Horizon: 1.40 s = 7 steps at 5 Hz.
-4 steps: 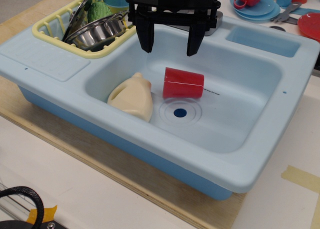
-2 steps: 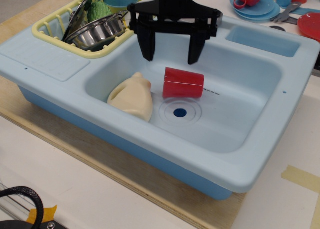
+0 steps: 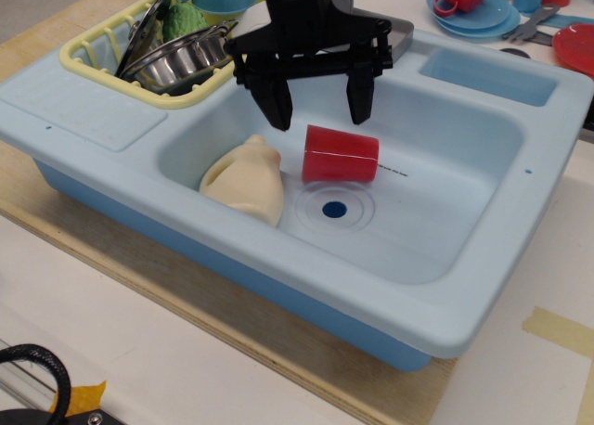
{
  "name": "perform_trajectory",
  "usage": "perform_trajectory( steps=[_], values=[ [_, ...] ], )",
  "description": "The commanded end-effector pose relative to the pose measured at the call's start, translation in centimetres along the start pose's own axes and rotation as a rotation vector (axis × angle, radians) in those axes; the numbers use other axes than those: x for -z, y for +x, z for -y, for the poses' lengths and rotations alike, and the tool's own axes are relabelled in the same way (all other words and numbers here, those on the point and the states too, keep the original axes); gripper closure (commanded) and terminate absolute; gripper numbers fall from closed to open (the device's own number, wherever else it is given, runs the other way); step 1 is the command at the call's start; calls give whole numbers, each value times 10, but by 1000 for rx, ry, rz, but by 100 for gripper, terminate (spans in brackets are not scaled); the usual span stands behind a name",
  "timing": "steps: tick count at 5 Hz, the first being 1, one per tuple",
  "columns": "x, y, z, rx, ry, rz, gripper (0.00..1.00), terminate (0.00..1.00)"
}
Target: Flip cup upright
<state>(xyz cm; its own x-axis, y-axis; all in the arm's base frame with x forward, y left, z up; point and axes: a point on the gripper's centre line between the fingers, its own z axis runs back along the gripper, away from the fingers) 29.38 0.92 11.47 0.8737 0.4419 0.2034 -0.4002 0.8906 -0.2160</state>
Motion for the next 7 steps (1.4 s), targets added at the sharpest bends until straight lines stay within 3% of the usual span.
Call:
perform_trajectory(
  steps=[1,5,7],
  values=[
    [-7,8,-2,-26,-107,83,0,0],
    [17,7,-8,-66,-286,212,0,0],
    [27,10,7,-40,-328,195,0,0]
  ],
)
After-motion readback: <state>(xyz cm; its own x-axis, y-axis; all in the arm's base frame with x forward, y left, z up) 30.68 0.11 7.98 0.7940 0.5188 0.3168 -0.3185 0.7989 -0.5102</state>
